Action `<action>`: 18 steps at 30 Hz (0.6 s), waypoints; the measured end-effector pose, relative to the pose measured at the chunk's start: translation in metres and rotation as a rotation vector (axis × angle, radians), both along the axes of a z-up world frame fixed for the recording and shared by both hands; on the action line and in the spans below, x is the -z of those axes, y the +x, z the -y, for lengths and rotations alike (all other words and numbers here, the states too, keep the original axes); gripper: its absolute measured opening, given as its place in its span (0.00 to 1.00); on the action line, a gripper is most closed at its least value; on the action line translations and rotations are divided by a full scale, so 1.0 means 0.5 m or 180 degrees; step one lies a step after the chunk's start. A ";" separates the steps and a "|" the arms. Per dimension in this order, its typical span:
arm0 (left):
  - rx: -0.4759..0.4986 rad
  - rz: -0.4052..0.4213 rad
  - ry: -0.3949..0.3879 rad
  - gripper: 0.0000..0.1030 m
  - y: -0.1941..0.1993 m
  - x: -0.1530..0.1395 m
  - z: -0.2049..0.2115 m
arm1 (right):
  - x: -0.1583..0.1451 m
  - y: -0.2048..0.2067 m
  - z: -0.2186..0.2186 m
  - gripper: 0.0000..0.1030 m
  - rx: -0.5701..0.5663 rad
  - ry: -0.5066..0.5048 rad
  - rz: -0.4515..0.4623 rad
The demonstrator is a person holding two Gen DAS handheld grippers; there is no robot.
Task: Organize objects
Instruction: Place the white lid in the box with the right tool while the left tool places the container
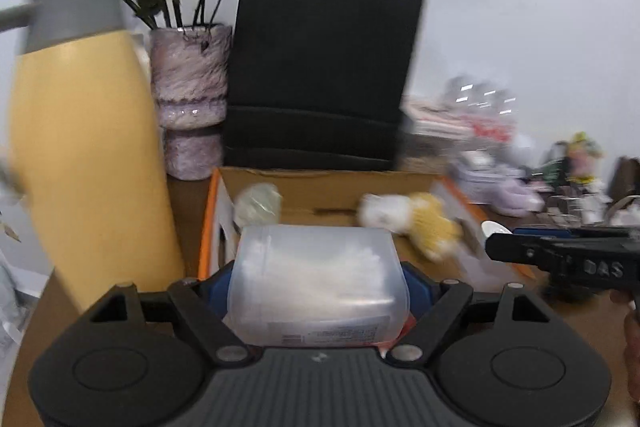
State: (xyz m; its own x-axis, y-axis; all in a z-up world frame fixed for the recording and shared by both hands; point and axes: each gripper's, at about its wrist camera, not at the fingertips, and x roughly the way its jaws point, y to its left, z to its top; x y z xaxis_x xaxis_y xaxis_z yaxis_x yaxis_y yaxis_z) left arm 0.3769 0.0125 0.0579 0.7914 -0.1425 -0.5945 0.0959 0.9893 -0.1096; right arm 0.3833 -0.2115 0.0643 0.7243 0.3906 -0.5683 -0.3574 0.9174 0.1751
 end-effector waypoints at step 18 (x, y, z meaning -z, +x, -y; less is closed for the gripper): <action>0.0061 -0.0340 0.0570 0.83 0.120 0.104 -0.014 | 0.139 0.308 -0.091 0.66 0.0296 -0.0384 -0.0781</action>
